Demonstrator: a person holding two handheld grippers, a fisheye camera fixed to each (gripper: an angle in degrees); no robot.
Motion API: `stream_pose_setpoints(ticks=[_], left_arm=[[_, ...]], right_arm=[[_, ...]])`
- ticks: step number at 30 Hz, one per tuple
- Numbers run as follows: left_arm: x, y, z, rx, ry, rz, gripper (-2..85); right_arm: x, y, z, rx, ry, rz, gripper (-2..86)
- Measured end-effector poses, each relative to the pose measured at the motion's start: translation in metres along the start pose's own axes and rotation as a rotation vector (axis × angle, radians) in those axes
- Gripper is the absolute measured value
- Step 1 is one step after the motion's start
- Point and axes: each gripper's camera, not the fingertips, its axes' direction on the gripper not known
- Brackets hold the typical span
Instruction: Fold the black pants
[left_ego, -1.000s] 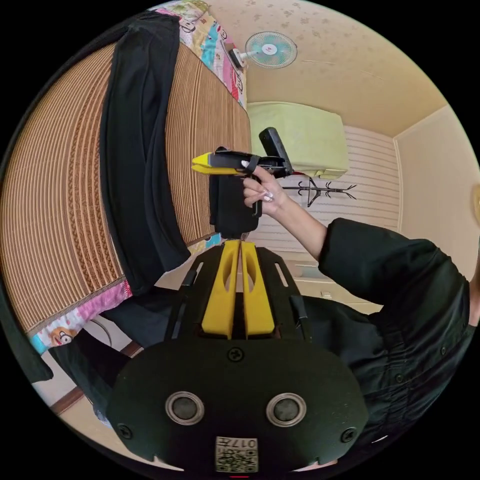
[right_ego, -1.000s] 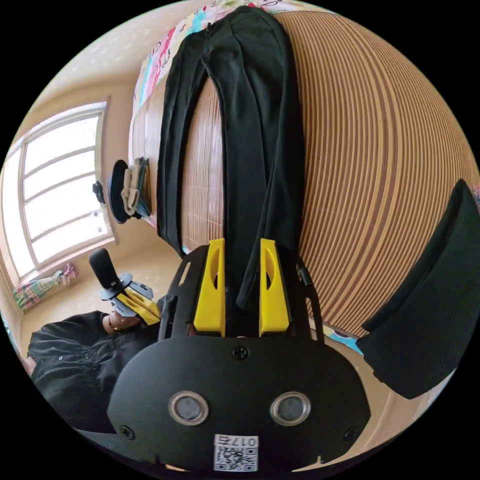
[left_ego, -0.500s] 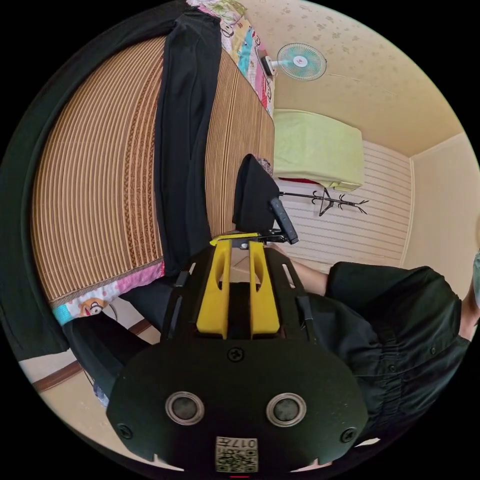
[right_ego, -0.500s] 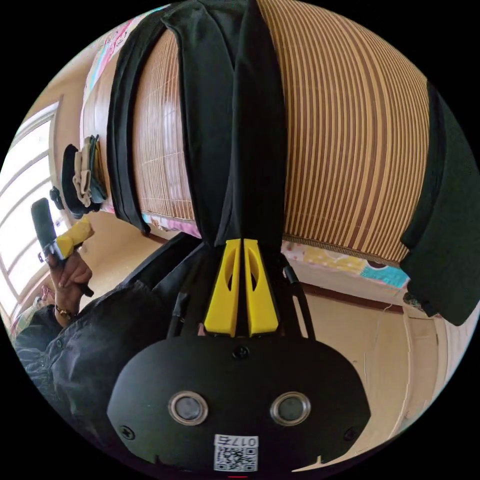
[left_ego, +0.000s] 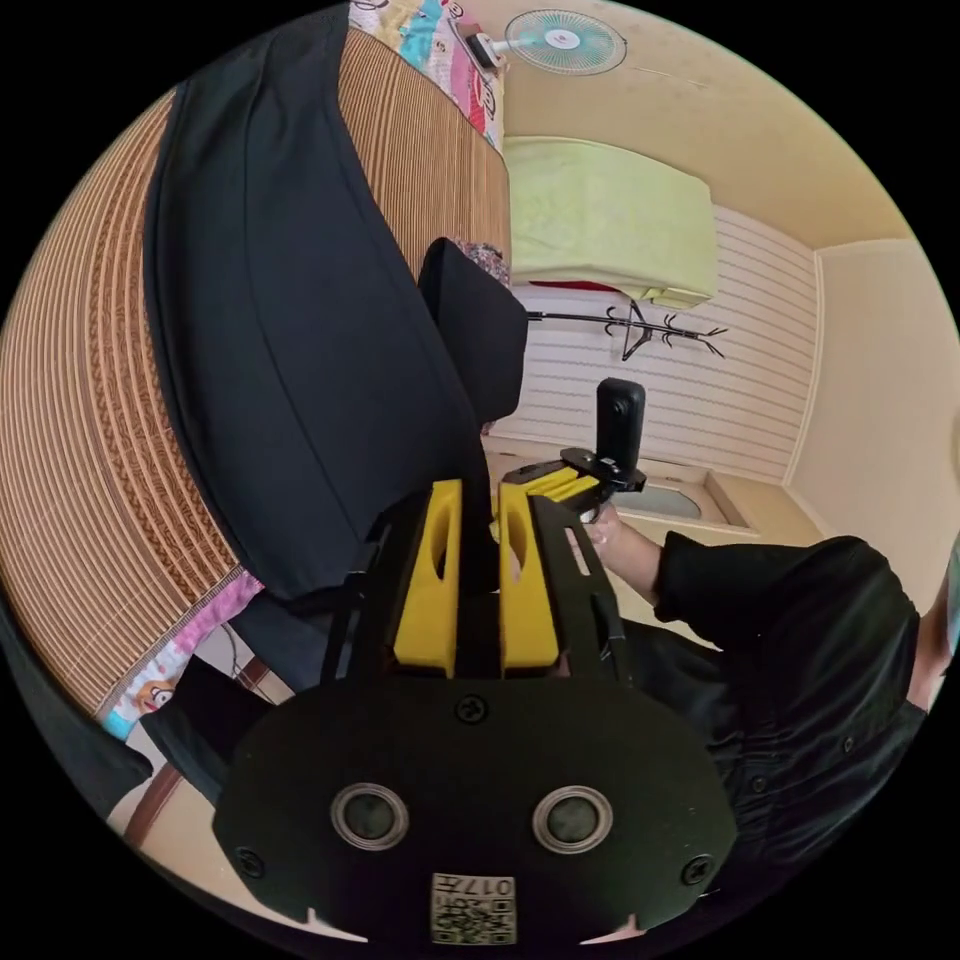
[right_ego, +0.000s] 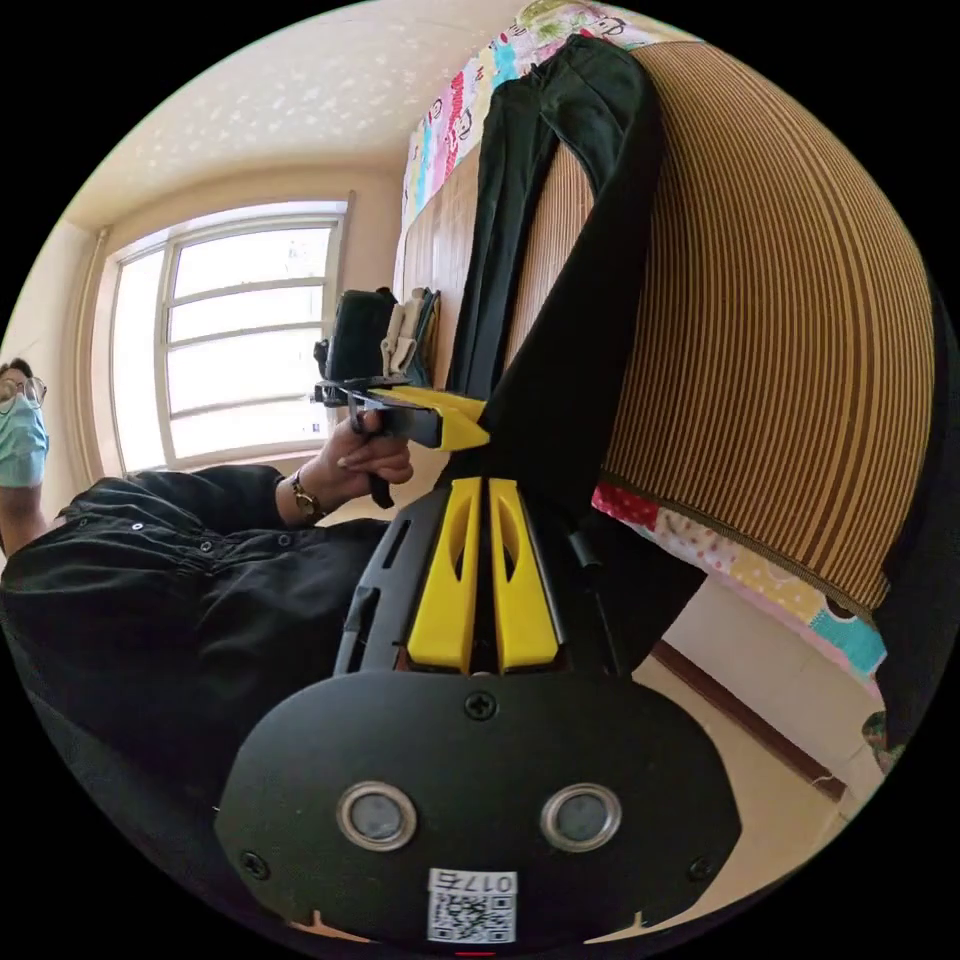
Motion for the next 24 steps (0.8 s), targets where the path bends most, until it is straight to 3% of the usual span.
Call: stream_pose_setpoints(ticks=[4, 6, 13, 15, 19, 24], left_arm=[[0.033, 0.010, -0.018, 0.078, -0.037, 0.013, 2.6], [0.039, 0.012, -0.027, 0.121, 0.000, -0.003, 2.5], [0.075, 0.016, -0.049, 0.250, 0.120, -0.010, 1.4], [0.080, 0.018, -0.056, 0.281, 0.189, -0.030, 1.3], [0.089, 0.038, -0.089, 0.417, 0.355, -0.036, 1.0], [0.086, 0.090, -0.132, 0.587, 0.461, -0.092, 0.7]], right_arm=[[0.029, -0.056, -0.032, -0.071, 0.165, 0.012, 9.1], [0.042, -0.126, -0.065, 0.042, 0.287, 0.066, 12.7], [0.070, -0.331, -0.091, 0.329, 0.269, 0.261, 14.6], [0.057, -0.378, -0.082, 0.360, 0.451, 0.369, 11.8], [0.008, -0.438, -0.047, 0.274, 0.724, 0.305, 5.4], [-0.142, -0.487, 0.042, 0.380, 1.192, -0.044, 1.9]])
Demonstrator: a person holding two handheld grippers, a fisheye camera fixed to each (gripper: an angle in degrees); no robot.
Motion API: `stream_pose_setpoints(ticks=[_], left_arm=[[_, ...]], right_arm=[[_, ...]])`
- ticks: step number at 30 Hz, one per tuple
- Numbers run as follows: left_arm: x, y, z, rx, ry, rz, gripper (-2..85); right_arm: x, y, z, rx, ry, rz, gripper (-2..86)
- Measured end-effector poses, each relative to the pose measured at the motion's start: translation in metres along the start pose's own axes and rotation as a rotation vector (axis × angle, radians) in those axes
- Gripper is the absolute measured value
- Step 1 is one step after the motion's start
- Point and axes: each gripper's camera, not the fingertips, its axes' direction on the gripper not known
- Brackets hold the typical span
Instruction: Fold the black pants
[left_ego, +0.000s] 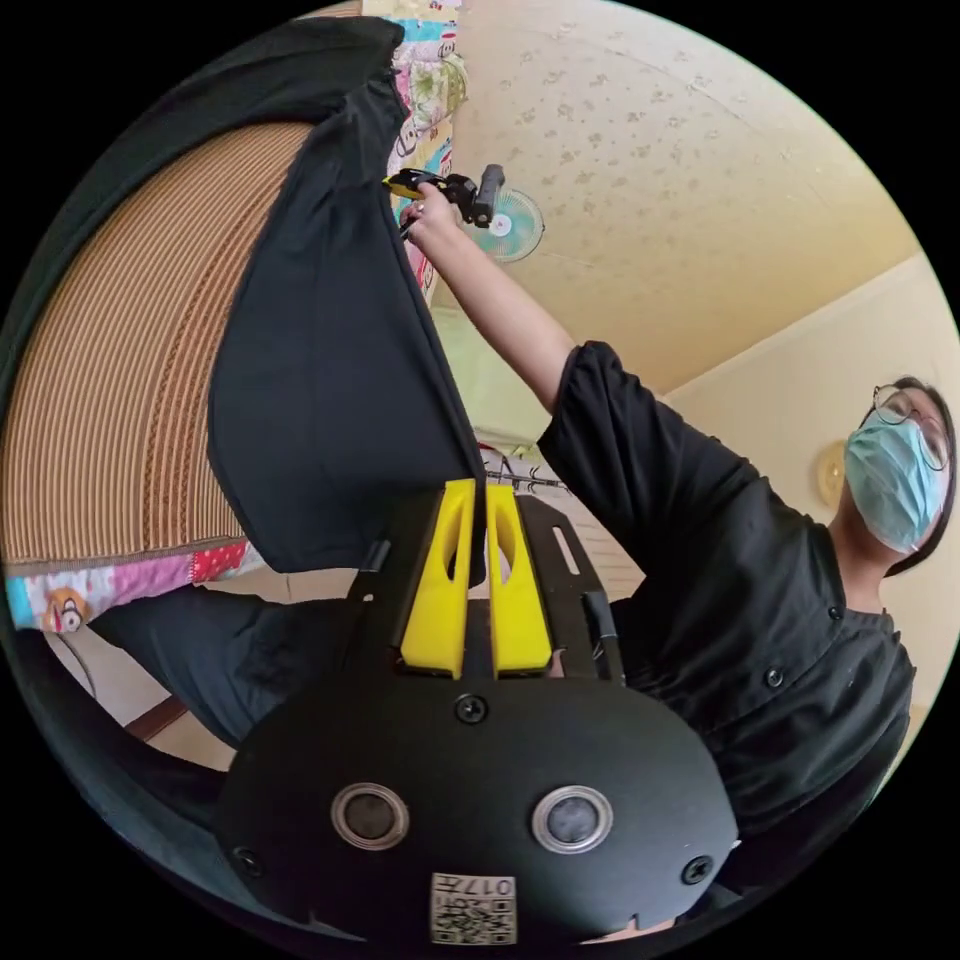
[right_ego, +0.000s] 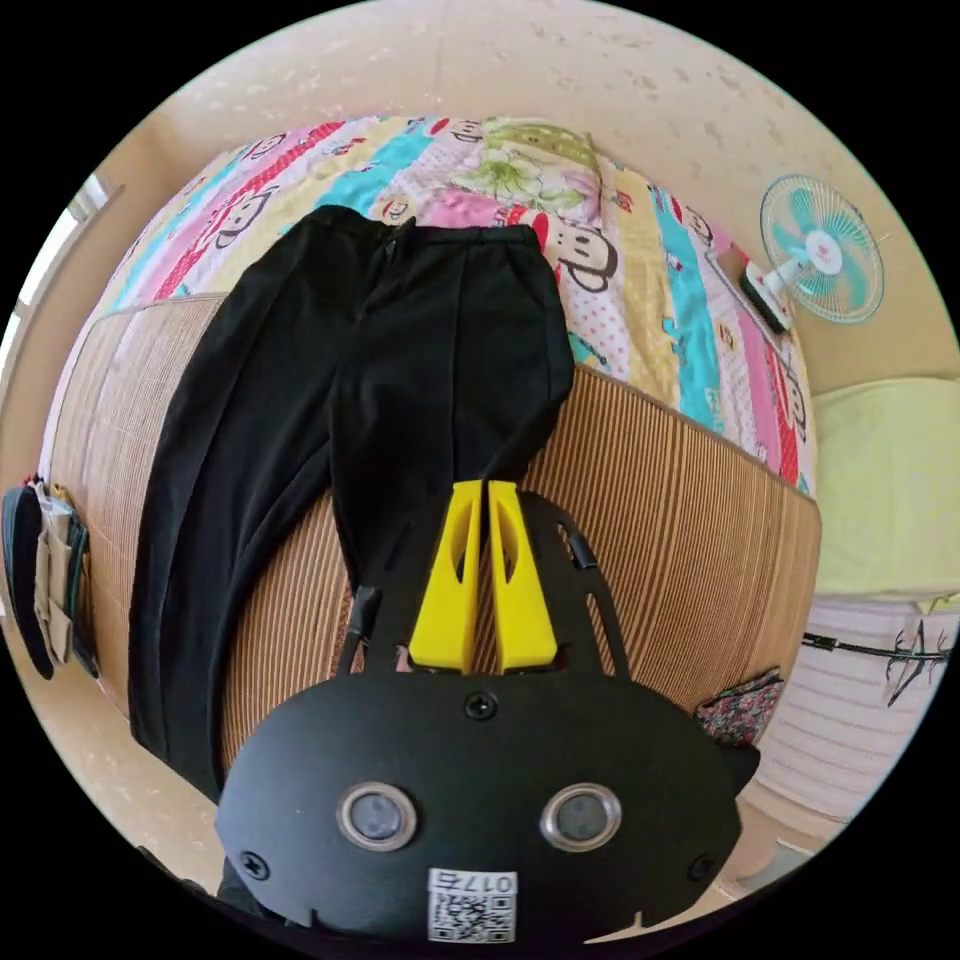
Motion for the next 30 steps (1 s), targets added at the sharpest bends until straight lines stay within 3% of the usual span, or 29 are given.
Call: stream_pose_setpoints(ticks=[4, 6, 9, 12, 19, 26, 30], left_arm=[[0.018, 0.026, -0.069, 0.148, -0.037, -0.036, 0.6], [0.022, 0.037, -0.107, 0.214, -0.077, -0.048, 0.6], [0.015, 0.048, -0.178, 0.299, -0.219, -0.095, 0.9], [-0.004, 0.049, -0.240, 0.334, -0.441, -0.166, 1.2], [-0.057, -0.014, -0.272, 0.116, -0.576, -0.212, 1.8], [-0.062, -0.027, -0.238, -0.049, -0.689, -0.183, 1.7], [-0.057, -0.016, -0.210, -0.163, -0.642, -0.114, 1.0]], right_arm=[[-0.122, -0.031, -0.042, 0.125, -0.015, -0.147, 1.9], [-0.180, -0.058, -0.042, 0.073, -0.199, -0.113, 2.5], [-0.227, -0.076, -0.021, -0.037, -0.394, -0.102, 3.9], [-0.246, -0.057, -0.010, -0.082, -0.467, -0.047, 6.2], [-0.253, 0.107, -0.007, -0.201, -0.509, -0.166, 7.7], [-0.267, 0.283, 0.009, -0.505, -0.630, -0.021, 7.3], [-0.269, 0.317, -0.021, -0.443, -0.710, 0.017, 2.3]])
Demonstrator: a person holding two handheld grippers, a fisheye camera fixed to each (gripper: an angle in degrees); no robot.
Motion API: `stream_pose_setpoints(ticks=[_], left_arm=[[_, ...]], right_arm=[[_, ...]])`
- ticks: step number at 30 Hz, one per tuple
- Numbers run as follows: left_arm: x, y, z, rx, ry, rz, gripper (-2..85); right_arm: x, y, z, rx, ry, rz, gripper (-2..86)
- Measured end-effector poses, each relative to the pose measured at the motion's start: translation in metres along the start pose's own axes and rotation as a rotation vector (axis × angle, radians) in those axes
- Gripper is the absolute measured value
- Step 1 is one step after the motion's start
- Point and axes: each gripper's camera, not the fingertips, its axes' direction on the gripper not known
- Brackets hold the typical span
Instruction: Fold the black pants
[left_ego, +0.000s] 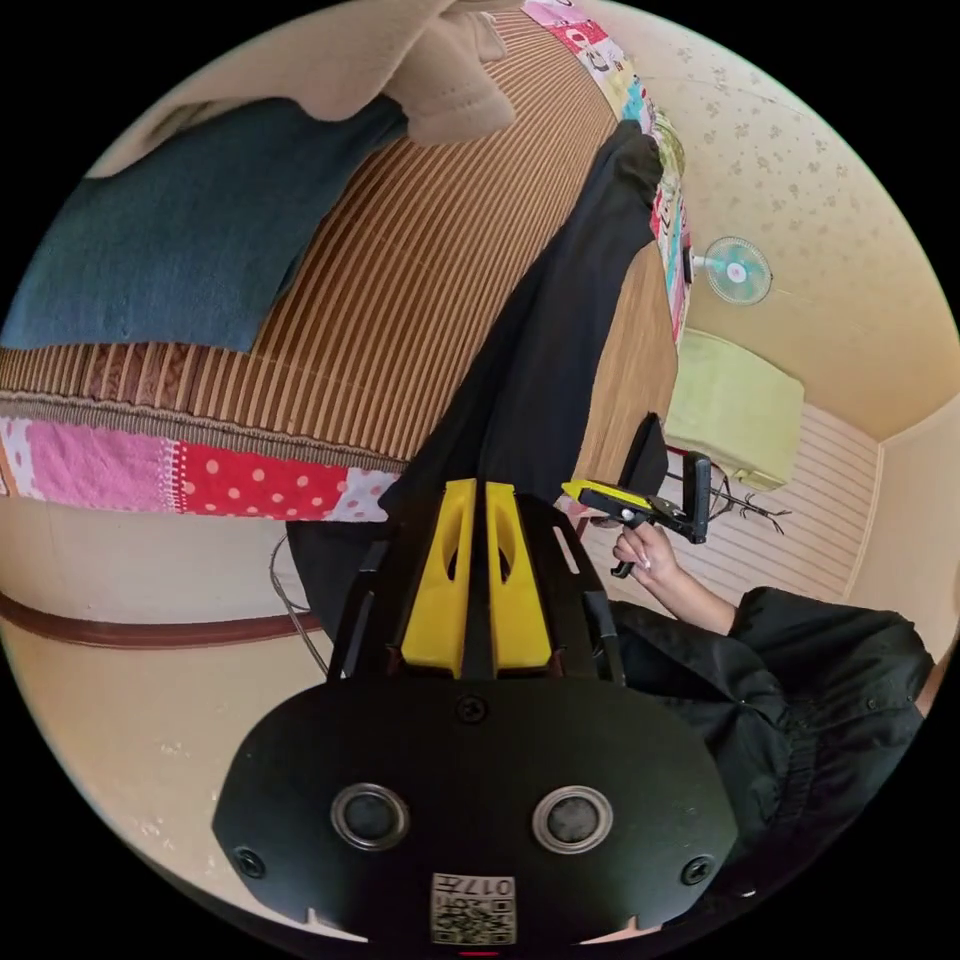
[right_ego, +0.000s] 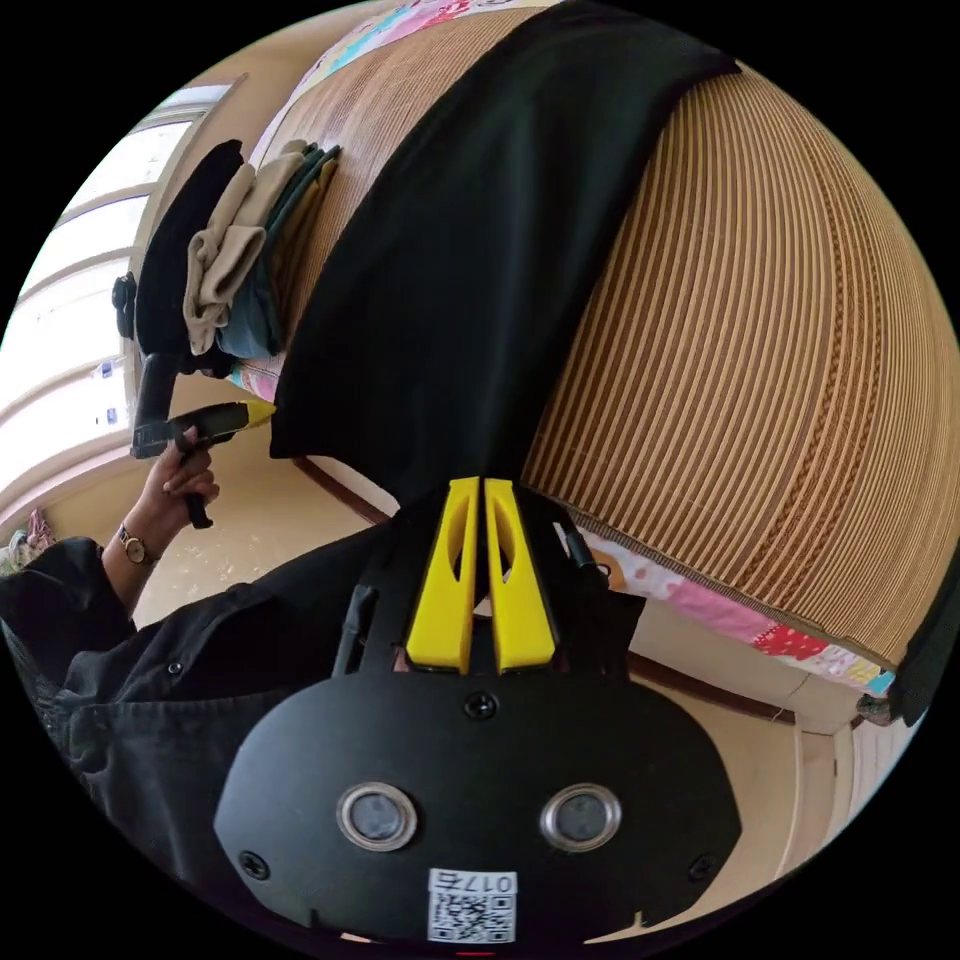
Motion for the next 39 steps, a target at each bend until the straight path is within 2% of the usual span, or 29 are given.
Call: stream_pose_setpoints(ticks=[3, 7, 9, 12, 15, 17, 18, 21, 23, 25, 26, 29, 31, 34, 37, 39], left_arm=[[0.017, 0.028, 0.004, 0.015, -0.144, 0.014, 1.0], [0.019, 0.054, 0.024, 0.041, -0.319, -0.106, 3.8], [0.042, 0.057, 0.027, 0.075, -0.371, -0.040, 6.1], [0.089, 0.045, 0.042, 0.131, -0.424, 0.143, 7.8], [0.100, 0.006, 0.085, 0.034, -0.411, 0.209, 8.2], [0.094, -0.003, 0.115, -0.034, -0.460, 0.213, 7.9], [0.090, -0.001, 0.137, -0.090, -0.489, 0.215, 6.1], [0.101, 0.034, 0.159, -0.107, -0.514, 0.256, 3.6], [0.113, 0.059, 0.185, -0.236, -0.517, 0.314, 2.2], [0.120, 0.090, 0.221, -0.460, -0.568, 0.309, 0.5], [0.124, 0.097, 0.224, -0.478, -0.574, 0.311, 0.3], [0.153, 0.108, 0.191, -0.318, -0.442, 0.324, 3.0], [0.166, 0.080, 0.158, -0.177, -0.301, 0.296, 7.4], [0.173, 0.016, 0.128, -0.026, -0.182, 0.286, 9.9], [0.169, -0.059, 0.108, 0.041, -0.149, 0.227, 12.4], [0.164, -0.099, 0.117, -0.033, -0.102, 0.202, 12.9]], right_arm=[[0.000, 0.014, -0.007, 0.035, -0.068, 0.051, 2.3], [0.025, 0.011, 0.007, -0.047, -0.011, 0.162, 5.1], [0.043, 0.013, -0.010, 0.055, -0.055, 0.209, 9.4], [0.063, 0.002, -0.025, 0.174, -0.076, 0.254, 10.6], [0.072, -0.024, -0.020, 0.172, -0.120, 0.194, 9.5], [0.069, -0.034, -0.007, 0.100, -0.060, 0.128, 7.2], [0.067, -0.034, 0.004, 0.034, -0.018, 0.077, 5.5], [0.070, -0.007, 0.006, 0.032, 0.039, 0.012, 3.8], [0.076, 0.010, 0.008, -0.037, 0.078, -0.001, 3.4], [0.086, 0.029, 0.015, -0.127, 0.093, 0.011, 3.1], [0.096, 0.040, 0.014, -0.157, 0.069, 0.046, 3.2], [0.126, 0.061, -0.015, -0.032, -0.010, 0.122, 5.0], [0.151, 0.061, -0.035, 0.066, -0.091, 0.174, 7.8], [0.201, 0.040, -0.055, 0.196, -0.284, 0.232, 11.3], [0.246, 0.008, -0.054, 0.253, -0.474, 0.280, 13.6], [0.269, -0.017, -0.041, 0.196, -0.602, 0.283, 14.0]])
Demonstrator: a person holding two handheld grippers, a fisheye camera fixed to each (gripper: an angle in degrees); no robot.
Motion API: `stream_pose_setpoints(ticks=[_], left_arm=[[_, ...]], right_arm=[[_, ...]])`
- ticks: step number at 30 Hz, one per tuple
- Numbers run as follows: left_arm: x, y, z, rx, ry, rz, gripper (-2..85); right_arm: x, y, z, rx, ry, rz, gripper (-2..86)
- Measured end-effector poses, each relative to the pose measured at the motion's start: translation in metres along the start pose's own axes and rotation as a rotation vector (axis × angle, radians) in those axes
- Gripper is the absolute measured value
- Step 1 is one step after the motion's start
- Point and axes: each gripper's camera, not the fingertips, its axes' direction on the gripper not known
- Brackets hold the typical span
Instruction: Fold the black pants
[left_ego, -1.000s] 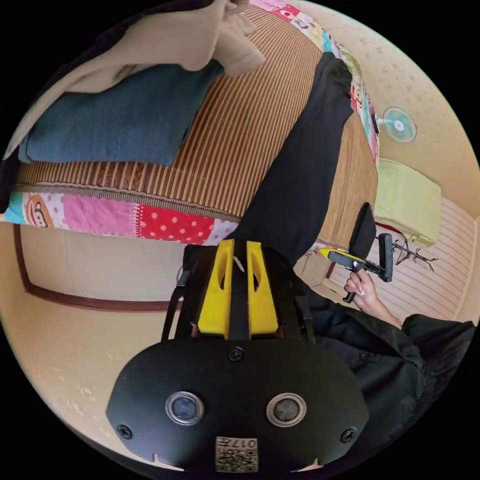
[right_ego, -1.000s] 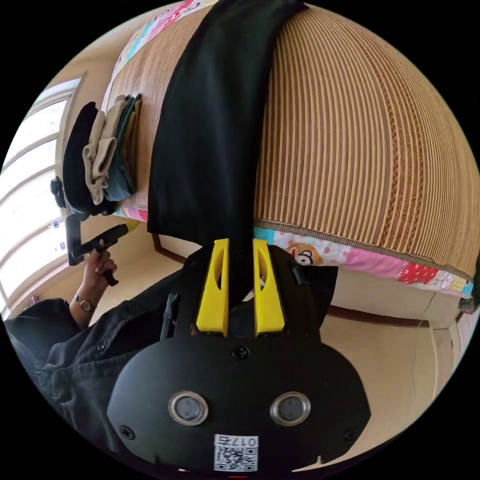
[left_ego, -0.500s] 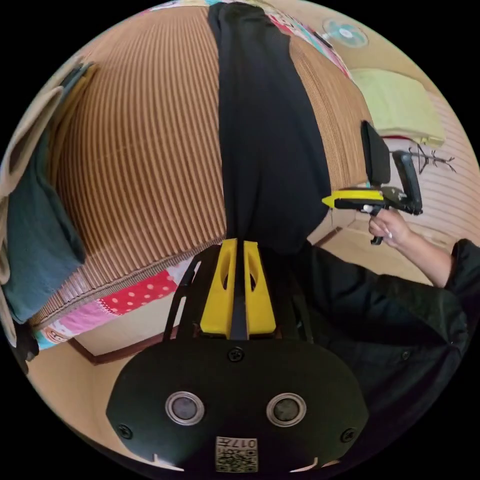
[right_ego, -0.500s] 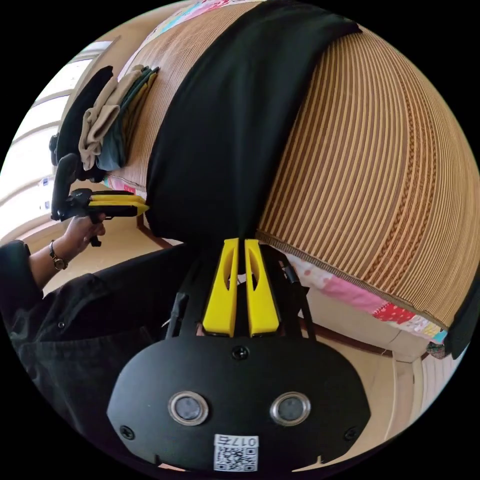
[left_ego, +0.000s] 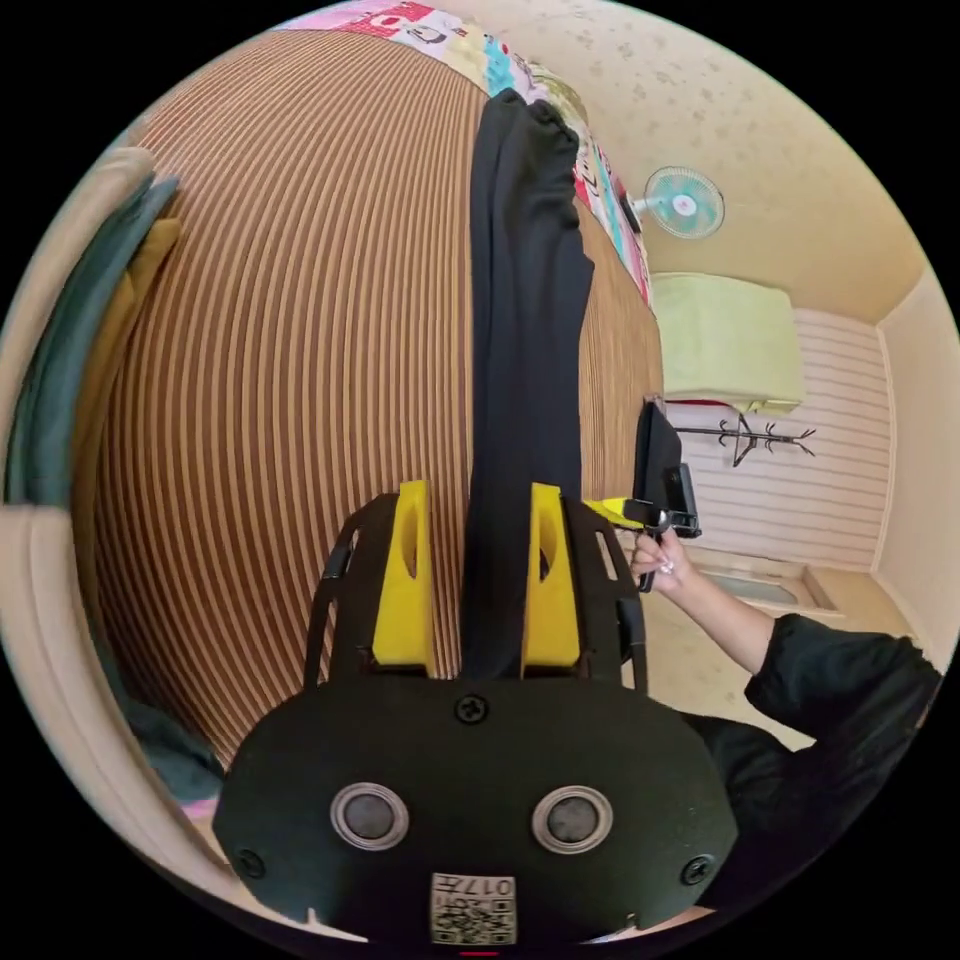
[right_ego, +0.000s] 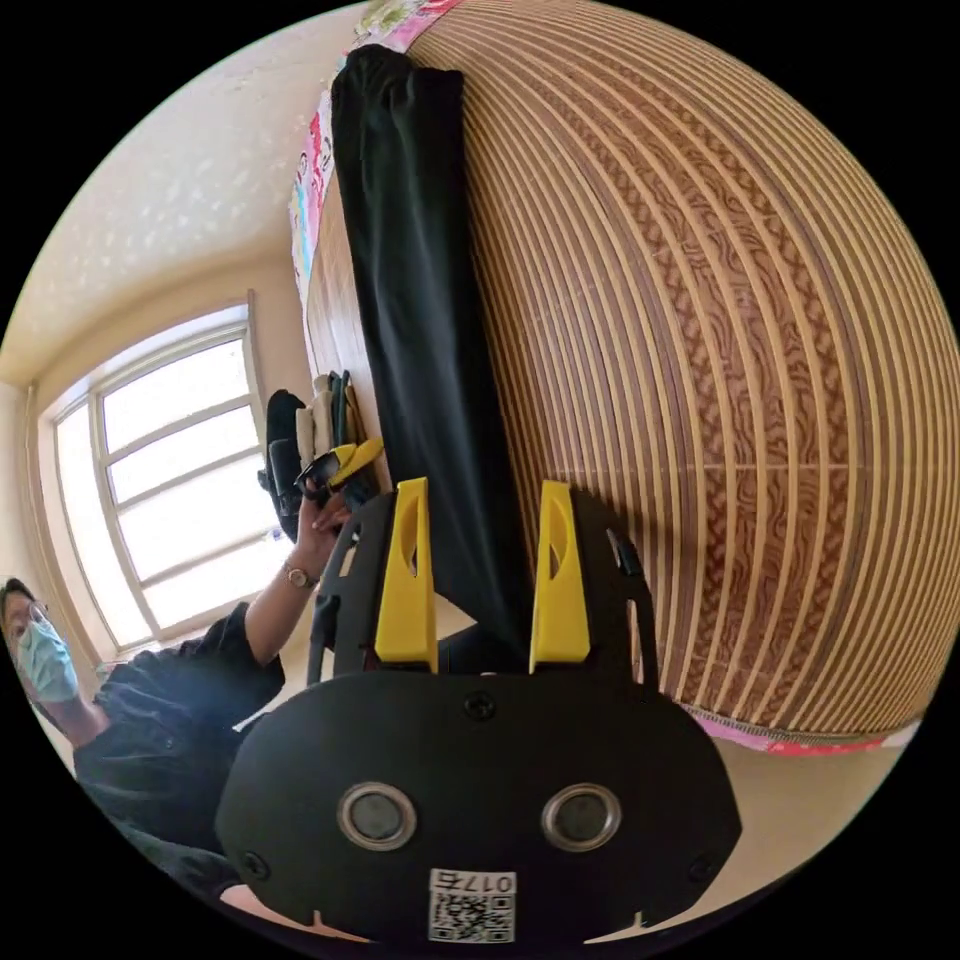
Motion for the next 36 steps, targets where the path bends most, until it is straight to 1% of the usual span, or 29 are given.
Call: stream_pose_setpoints(ticks=[3, 6, 7, 8, 9, 11, 14, 16, 17, 18, 19, 20, 21, 22, 23, 25, 27, 29, 31, 33, 34, 35, 36], left_arm=[[-0.005, -0.031, 0.028, -0.131, 0.140, -0.004, 11.4], [-0.001, -0.023, 0.040, -0.125, 0.170, -0.053, 8.3], [0.000, -0.017, 0.045, -0.126, 0.188, -0.079, 7.0], [0.001, -0.013, 0.047, -0.133, 0.198, -0.091, 6.3], [0.004, -0.004, 0.051, -0.140, 0.224, -0.102, 5.2], [0.015, 0.016, 0.040, -0.092, 0.291, -0.077, 4.2], [0.059, 0.066, -0.002, 0.006, 0.429, 0.075, 3.9], [0.113, 0.122, -0.046, 0.041, 0.568, 0.232, 3.8], [0.130, 0.137, -0.060, 0.052, 0.589, 0.274, 3.8], [0.167, 0.167, -0.087, 0.068, 0.612, 0.363, 3.8], [0.211, 0.196, -0.113, 0.077, 0.616, 0.454, 3.7], [0.233, 0.210, -0.126, 0.087, 0.616, 0.500, 3.7], [0.277, 0.235, -0.152, 0.120, 0.615, 0.588, 3.6], [0.318, 0.255, -0.177, 0.155, 0.619, 0.668, 3.7], [0.338, 0.263, -0.188, 0.169, 0.622, 0.709, 3.7], [0.416, 0.286, -0.234, 0.240, 0.631, 0.884, 3.6], [0.466, 0.291, -0.261, 0.304, 0.619, 0.978, 3.7], [0.502, 0.280, -0.281, 0.366, 0.593, 0.963, 3.7], [0.526, 0.250, -0.284, 0.405, 0.482, 0.891, 3.7], [0.527, 0.220, -0.273, 0.419, 0.408, 0.814, 3.7], [0.525, 0.201, -0.261, 0.428, 0.362, 0.794, 3.7], [0.523, 0.192, -0.255, 0.433, 0.334, 0.785, 3.7], [0.520, 0.174, -0.243, 0.436, 0.269, 0.769, 3.7]], right_arm=[[0.010, -0.018, 0.002, 0.008, -0.094, 0.021, 13.6], [0.023, -0.021, 0.004, 0.045, -0.202, 0.106, 11.5], [0.025, -0.020, 0.005, 0.043, -0.209, 0.120, 9.7], [0.026, -0.016, 0.007, 0.028, -0.204, 0.131, 6.1], [0.021, -0.009, 0.004, 0.034, -0.199, 0.092, 5.1], [0.008, 0.006, -0.007, 0.058, -0.212, 0.013, 4.1], [-0.022, 0.051, -0.037, 0.093, -0.318, -0.175, 3.2], [-0.045, 0.089, -0.060, 0.101, -0.381, -0.296, 2.8], [-0.065, 0.117, -0.076, 0.111, -0.423, -0.380, 2.6], [-0.088, 0.145, -0.091, 0.118, -0.456, -0.471, 2.5], [-0.102, 0.159, -0.099, 0.123, -0.471, -0.519, 2.4], [-0.129, 0.184, -0.114, 0.143, -0.494, -0.609, 2.3], [-0.157, 0.205, -0.130, 0.173, -0.513, -0.697, 2.2], [-0.170, 0.215, -0.138, 0.189, -0.521, -0.740, 2.1], [-0.198, 0.230, -0.155, 0.223, -0.531, -0.826, 1.9], [-0.240, 0.249, -0.181, 0.280, -0.540, -0.957, 1.7], [-0.291, 0.263, -0.211, 0.342, -0.535, -1.091, 1.6], [-0.323, 0.263, -0.230, 0.384, -0.485, -1.119, 1.5], [-0.345, 0.254, -0.241, 0.423, -0.351, -1.128, 1.5], [-0.353, 0.221, -0.246, 0.444, -0.212, -1.022, 1.4], [-0.353, 0.210, -0.245, 0.446, -0.183, -0.995, 1.4], [-0.350, 0.188, -0.241, 0.447, -0.123, -0.941, 1.4], [-0.346, 0.167, -0.234, 0.447, -0.051, -0.888, 1.3]])
